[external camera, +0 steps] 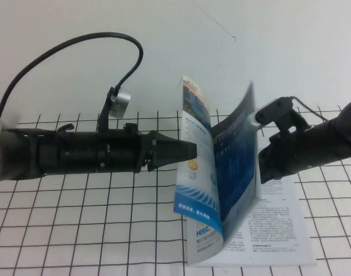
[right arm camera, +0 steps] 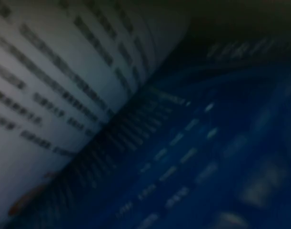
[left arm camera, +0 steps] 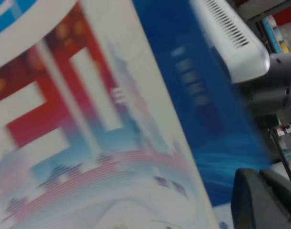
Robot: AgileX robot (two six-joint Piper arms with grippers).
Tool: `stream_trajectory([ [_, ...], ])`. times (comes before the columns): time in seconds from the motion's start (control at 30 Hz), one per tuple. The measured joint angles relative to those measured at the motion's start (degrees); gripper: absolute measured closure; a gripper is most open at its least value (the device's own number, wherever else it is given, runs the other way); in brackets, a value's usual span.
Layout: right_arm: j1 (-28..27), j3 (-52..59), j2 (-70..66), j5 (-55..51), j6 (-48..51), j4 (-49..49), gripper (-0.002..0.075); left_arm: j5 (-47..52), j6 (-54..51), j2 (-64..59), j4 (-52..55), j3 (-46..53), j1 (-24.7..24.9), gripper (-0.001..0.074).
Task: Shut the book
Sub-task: 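Close the open booklet and leave it lying on the table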
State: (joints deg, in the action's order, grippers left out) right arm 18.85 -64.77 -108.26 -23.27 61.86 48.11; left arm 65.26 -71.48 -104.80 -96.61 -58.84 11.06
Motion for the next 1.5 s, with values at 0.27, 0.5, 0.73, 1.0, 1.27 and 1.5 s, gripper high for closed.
stream_trajectory([
  [0.27,-6.36,0.13,13.81,-3.5,-7.05,-10.23,0.0729,-2.82,-1.61,14.25,0.22,-1.18,-0.12,0.0738],
  [0.5,-9.22,0.13,27.91,-9.3,-8.47,-20.07,0.0729,-21.97,6.64,35.35,20.2,-1.43,-0.52,0.0738],
  [0.73,-9.22,0.13,40.65,-17.86,-23.91,-48.11,0.0729,-25.06,29.69,51.88,54.68,-1.43,-0.63,0.0738],
  [1.0,-9.32,3.71,52.41,-24.74,-36.87,-60.26,0.0729,-21.96,55.83,68.51,89.78,2.25,-0.63,0.0738],
  [1.27,-9.32,18.45,68.01,-18.73,-42.04,-57.33,0.0729,-26.12,60.07,84.41,89.45,13.97,-0.63,0.0738],
  [1.5,-9.32,34.48,86.3,-7.45,-36.69,-45.53,0.0729,-34.56,59.53,95.09,84.39,28.72,-0.63,0.0738],
])
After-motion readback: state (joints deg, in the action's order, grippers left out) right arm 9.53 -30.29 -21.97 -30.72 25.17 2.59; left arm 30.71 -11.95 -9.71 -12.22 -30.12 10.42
